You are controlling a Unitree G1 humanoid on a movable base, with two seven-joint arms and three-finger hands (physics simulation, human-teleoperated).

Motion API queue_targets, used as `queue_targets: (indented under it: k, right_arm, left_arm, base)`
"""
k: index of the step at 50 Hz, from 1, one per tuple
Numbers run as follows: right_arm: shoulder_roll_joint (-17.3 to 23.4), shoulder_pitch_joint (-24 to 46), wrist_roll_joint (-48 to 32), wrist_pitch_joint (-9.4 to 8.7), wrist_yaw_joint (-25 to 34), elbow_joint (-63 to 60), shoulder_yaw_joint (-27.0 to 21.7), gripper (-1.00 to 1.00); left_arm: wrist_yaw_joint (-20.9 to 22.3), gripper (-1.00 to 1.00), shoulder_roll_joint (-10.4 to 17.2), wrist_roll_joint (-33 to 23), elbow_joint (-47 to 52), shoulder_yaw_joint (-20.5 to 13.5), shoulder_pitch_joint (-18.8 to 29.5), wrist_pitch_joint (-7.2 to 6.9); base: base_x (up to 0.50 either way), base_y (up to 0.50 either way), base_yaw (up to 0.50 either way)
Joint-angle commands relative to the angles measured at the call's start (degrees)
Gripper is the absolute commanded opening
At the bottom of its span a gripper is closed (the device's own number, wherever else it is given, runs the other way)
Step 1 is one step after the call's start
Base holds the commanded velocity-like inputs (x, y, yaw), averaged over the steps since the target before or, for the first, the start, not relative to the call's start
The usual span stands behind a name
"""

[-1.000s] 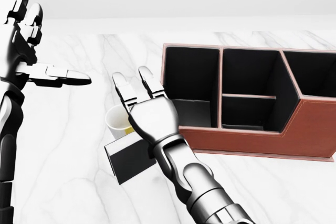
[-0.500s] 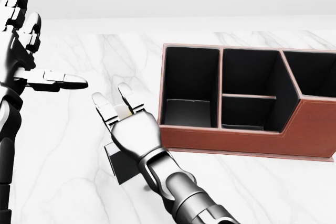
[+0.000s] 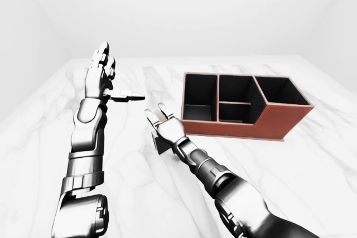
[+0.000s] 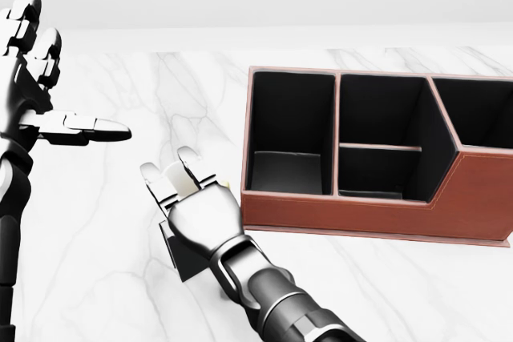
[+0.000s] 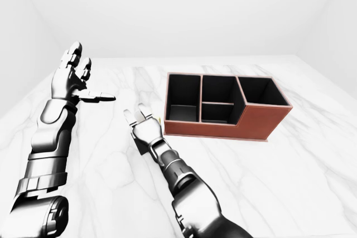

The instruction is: Pick up the book and place it in the caddy.

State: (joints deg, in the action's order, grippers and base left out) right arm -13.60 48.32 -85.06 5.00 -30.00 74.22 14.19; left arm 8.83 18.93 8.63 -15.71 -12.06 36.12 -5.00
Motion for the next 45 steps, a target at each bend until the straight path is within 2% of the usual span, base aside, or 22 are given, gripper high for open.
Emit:
queue_targets:
  k: [1,12,35,45]
  right_arm:
    - [-0.4,0.9,-0.5,0.00,0.0,2.6,-0.8,1.00]
    - [-0.8,1.8,0.6,0.00,0.0,3.7,-2.4,1.00]
    - [-0.1,3.5,2.9,0.00,4.0,5.1,-5.4,1.00]
    - [-0.6,3.7,2.3,0.00,4.4,5.2,-5.4,1.00]
  left_arm:
    - [0.1,1.00,0.0,0.3,-0.6,-0.2,-0.5,0.00]
    - [0.3,1.00,0.3,0.9,-0.8,-0.6,-1.4,0.00]
    - [0.7,1.00,0.7,2.1,0.4,-1.2,-3.0,0.00]
    - [0.8,1.00,0.7,2.3,0.7,-1.4,-3.5,0.00]
  base:
    - [0.00,0.00,0.00]
    - [0.00,0.00,0.00]
    - [0.00,0.00,0.00]
    - [0.00,0.00,0.00]
